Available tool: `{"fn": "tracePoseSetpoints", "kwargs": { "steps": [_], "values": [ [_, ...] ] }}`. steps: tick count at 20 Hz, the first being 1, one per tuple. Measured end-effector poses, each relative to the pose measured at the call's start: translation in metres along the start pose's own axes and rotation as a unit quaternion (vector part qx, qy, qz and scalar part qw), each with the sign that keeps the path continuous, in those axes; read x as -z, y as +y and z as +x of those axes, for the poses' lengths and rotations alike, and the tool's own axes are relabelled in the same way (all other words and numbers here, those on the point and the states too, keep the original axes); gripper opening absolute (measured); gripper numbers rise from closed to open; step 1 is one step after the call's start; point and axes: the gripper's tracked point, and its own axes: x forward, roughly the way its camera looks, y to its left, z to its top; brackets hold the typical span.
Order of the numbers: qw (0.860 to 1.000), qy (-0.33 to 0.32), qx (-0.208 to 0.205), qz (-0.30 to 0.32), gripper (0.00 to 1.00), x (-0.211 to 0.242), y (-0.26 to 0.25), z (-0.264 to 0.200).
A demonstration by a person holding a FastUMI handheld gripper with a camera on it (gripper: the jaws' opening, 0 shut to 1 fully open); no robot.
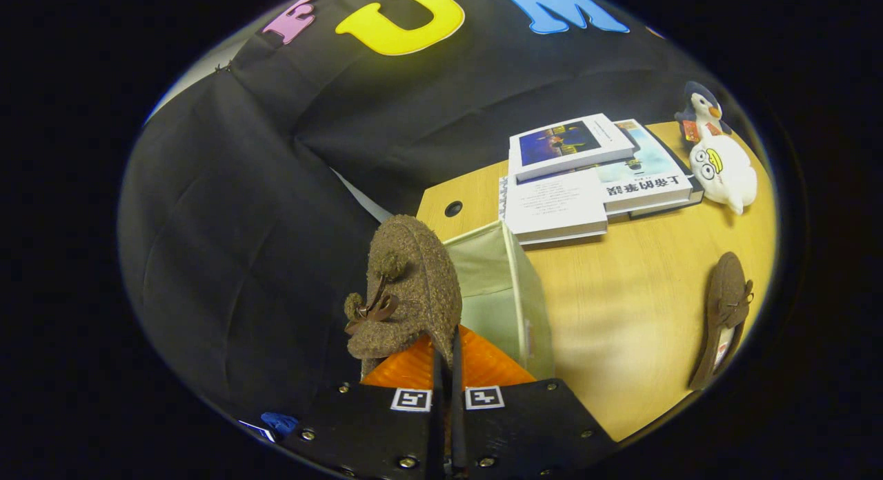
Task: Open the storage box then place both shoes into the box .Put the left shoe in first, then the right shoe, with the right side of both shoes facing outward in a uniform manner.
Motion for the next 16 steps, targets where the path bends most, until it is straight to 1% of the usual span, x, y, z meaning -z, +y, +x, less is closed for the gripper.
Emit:
{"fn": "tracePoseSetpoints", "kwargs": {
  "steps": [3,11,14,16],
  "values": [
    [1.0,0.01,0.007,-0.001,0.04,0.015,0.007,0.022],
    [0.997,0.053,0.054,0.005,0.04,0.062,0.005,0.074],
    [0.996,0.061,0.068,-0.005,0.04,0.071,0.002,0.084],
    [0.995,0.066,0.069,-0.013,0.04,0.075,0.0,0.086]
  ]
}}
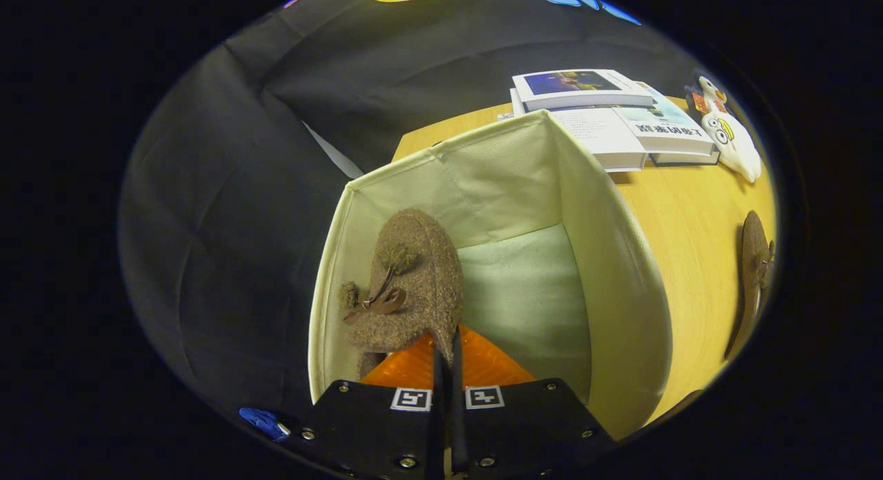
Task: Open the storage box then place both shoes into the box .Put the left shoe in first, then the right shoe, with the right side of both shoes facing outward in a uniform manner.
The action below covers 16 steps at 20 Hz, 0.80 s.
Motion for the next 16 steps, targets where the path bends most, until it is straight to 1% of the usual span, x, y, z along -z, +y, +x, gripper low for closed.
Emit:
{"fn": "tracePoseSetpoints", "kwargs": {
  "steps": [2,3,4,6,7,8,9,10,11,13,16],
  "values": [
    [1.0,0.001,-0.019,-0.012,0.04,0.003,0.004,0.0],
    [0.999,-0.001,-0.037,-0.019,0.17,0.001,0.009,-0.006],
    [0.998,-0.008,-0.048,-0.027,0.35,-0.001,0.012,-0.012],
    [0.997,-0.031,-0.042,-0.055,0.7,-0.01,0.006,-0.025],
    [0.996,-0.04,-0.048,-0.064,0.78,-0.014,0.007,-0.032],
    [0.995,-0.046,-0.067,-0.064,0.82,-0.015,0.014,-0.043],
    [0.993,-0.054,-0.08,-0.063,0.94,-0.018,0.018,-0.052],
    [0.992,-0.067,-0.087,-0.068,0.97,-0.026,0.016,-0.067],
    [0.99,-0.078,-0.089,-0.077,0.98,-0.033,0.012,-0.079],
    [0.986,-0.109,-0.081,-0.095,0.98,-0.047,-0.003,-0.105],
    [0.981,-0.146,-0.073,-0.106,0.98,-0.061,-0.026,-0.137]
  ]
}}
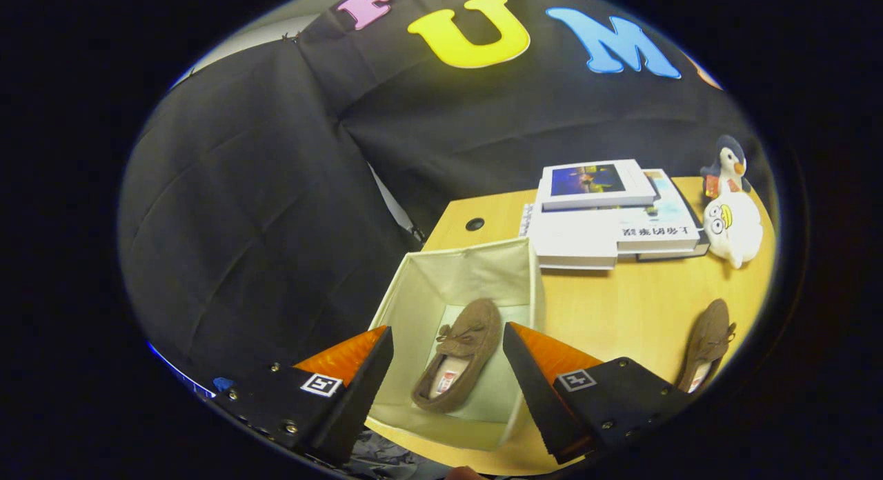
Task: Open the storage box then place both shoes into the box .Put the left shoe in first, then the right shoe, with the right side of both shoes facing outward in a uniform manner.
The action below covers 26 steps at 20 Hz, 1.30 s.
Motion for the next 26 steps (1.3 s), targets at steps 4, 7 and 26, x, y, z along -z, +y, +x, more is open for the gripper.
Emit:
{"fn": "tracePoseSetpoints", "kwargs": {
  "steps": [4,7,26],
  "values": [
    [0.999,-0.018,0.042,-0.028,0.98,-0.008,-0.056,-0.037],
    [0.996,-0.025,0.072,-0.043,0.98,-0.007,-0.098,-0.063],
    [0.973,0.037,0.223,-0.052,0.98,0.096,-0.3,-0.143]
  ]
}}
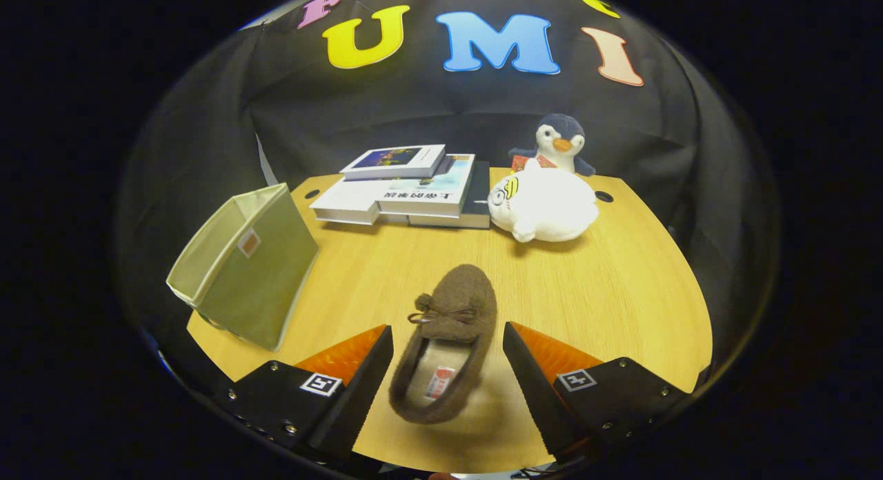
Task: Open the storage box then place both shoes into the box .Put the left shoe in first, then the right shoe, with the right side of both shoes facing outward in a uniform manner.
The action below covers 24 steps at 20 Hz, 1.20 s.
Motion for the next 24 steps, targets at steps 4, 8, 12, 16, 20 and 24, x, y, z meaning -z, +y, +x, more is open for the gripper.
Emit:
{"fn": "tracePoseSetpoints", "kwargs": {
  "steps": [4,8,12,16,20,24],
  "values": [
    [0.999,0.032,0.016,-0.003,0.98,0.023,-0.016,0.017],
    [0.998,0.062,0.024,0.002,0.98,0.034,-0.026,0.038],
    [0.996,0.088,0.026,0.017,0.92,0.039,-0.027,0.054],
    [0.993,0.108,0.016,0.046,0.78,0.045,-0.019,0.063],
    [0.991,0.117,0.015,0.066,0.52,0.046,-0.013,0.067],
    [0.982,0.135,0.036,0.13,0.05,0.047,-0.022,0.065]
  ]
}}
